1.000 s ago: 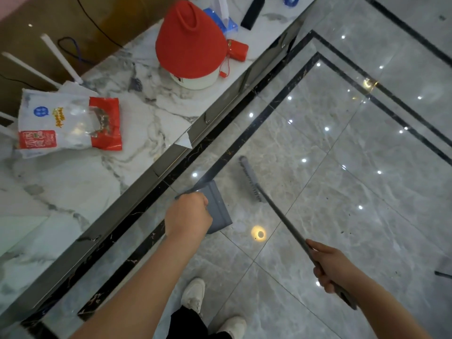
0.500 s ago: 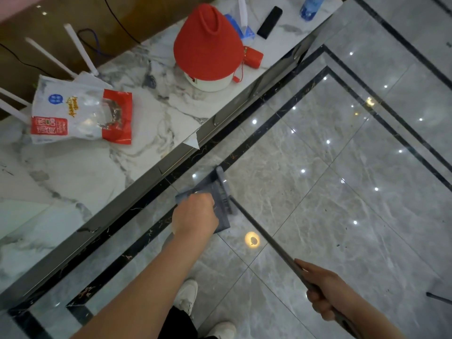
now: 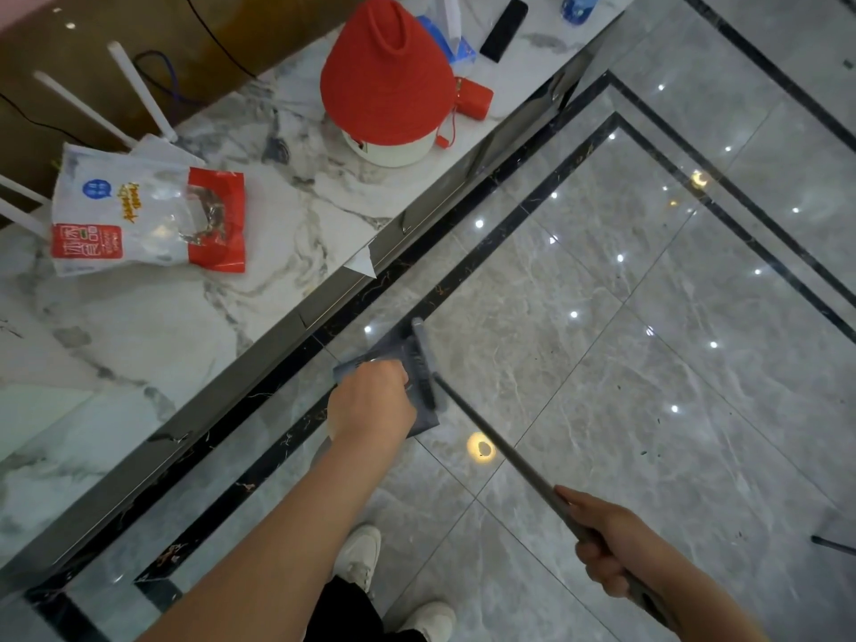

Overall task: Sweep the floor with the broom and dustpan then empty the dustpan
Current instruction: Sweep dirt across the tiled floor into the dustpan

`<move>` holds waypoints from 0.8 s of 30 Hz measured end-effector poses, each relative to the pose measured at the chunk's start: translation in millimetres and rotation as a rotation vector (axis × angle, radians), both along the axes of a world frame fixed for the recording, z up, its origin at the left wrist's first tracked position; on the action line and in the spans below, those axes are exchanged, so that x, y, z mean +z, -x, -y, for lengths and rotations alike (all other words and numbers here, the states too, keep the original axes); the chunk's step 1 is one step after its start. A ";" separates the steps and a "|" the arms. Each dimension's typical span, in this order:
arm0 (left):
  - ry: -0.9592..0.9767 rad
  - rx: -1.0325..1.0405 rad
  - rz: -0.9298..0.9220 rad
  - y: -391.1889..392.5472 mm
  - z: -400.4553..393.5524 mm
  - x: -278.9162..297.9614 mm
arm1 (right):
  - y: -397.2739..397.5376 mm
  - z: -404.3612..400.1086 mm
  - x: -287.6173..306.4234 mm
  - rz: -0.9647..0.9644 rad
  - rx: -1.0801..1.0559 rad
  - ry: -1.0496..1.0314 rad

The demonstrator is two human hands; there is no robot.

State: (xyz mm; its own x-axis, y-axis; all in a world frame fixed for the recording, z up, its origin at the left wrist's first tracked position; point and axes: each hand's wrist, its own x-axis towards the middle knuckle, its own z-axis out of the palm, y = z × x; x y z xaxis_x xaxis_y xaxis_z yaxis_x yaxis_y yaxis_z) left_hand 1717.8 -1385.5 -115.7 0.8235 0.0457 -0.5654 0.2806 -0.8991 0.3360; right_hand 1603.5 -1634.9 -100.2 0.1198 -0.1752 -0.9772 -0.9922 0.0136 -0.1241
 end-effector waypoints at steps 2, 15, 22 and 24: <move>-0.002 -0.002 -0.005 0.6 -0.4 -1.6 | -2.0 1.4 -1.3 0.037 0.041 0.069; 0.053 0.039 0.030 2.9 1.5 -3.1 | 6.7 -26.9 -16.6 -0.023 -0.135 -0.156; 0.101 0.018 0.021 13.3 3.5 -9.7 | 16.0 1.3 -7.0 0.006 -0.184 -0.095; 0.121 -0.005 0.018 14.5 10.7 -8.3 | 19.1 14.1 -2.2 0.018 -0.197 -0.069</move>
State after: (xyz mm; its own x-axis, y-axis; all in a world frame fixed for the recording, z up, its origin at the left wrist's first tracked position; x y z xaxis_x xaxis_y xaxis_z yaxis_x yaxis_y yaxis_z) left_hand 1703.3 -1396.2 -124.0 0.8336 -0.0257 -0.5517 0.2693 -0.8532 0.4467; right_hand 1584.4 -1649.0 -102.4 0.1070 -0.1297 -0.9858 -0.9672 0.2163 -0.1334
